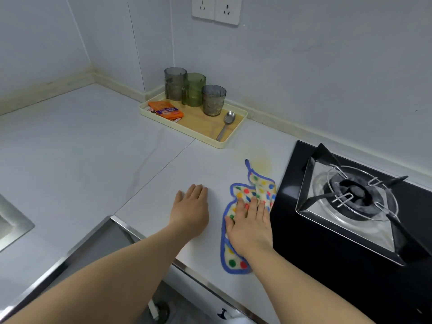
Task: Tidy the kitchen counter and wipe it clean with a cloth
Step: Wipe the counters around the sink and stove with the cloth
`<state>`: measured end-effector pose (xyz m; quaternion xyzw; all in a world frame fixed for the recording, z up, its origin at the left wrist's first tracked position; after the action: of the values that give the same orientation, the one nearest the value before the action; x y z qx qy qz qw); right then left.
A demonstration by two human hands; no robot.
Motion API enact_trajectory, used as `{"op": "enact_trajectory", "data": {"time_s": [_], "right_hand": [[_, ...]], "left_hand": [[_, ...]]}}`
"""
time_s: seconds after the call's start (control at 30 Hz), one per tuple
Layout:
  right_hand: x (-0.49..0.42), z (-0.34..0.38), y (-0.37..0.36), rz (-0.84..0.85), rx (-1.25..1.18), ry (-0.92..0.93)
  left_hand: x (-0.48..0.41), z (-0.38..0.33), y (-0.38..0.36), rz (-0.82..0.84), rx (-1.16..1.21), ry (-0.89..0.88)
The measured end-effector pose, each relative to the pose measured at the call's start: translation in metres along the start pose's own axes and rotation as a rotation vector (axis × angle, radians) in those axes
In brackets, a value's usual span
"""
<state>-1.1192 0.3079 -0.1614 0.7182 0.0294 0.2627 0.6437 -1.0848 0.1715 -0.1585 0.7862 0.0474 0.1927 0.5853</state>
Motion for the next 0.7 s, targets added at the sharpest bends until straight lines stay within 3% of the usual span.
{"op": "enact_trajectory", "data": {"time_s": [0.33, 0.43, 0.53, 0.7], "right_hand": [[-0.058, -0.017, 0.019, 0.001, -0.088, -0.030], [-0.056, -0.021, 0.024, -0.083, -0.108, -0.006], [-0.075, -0.030, 0.033, -0.174, -0.150, -0.107], [-0.138, -0.037, 0.042, -0.117, -0.238, -0.249]], "left_hand": [[-0.062, 0.000, 0.021, 0.034, -0.079, -0.020], [-0.081, -0.003, 0.029, 0.065, -0.101, 0.007], [-0.091, -0.004, 0.022, 0.128, -0.133, 0.034], [-0.097, -0.001, 0.026, 0.144, -0.234, -0.050]]}}
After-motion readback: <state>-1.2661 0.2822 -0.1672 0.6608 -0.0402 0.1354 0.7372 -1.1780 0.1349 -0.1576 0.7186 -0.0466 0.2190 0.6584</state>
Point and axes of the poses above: each hand's wrist, its own x-axis away from the middle knuckle, its own y-axis out of the back of the hand, z = x × y, the point moved 3 cm from there along -x, towards the middle knuckle, and after that the axes turned 1 degree about z, right-handed, at the moved point
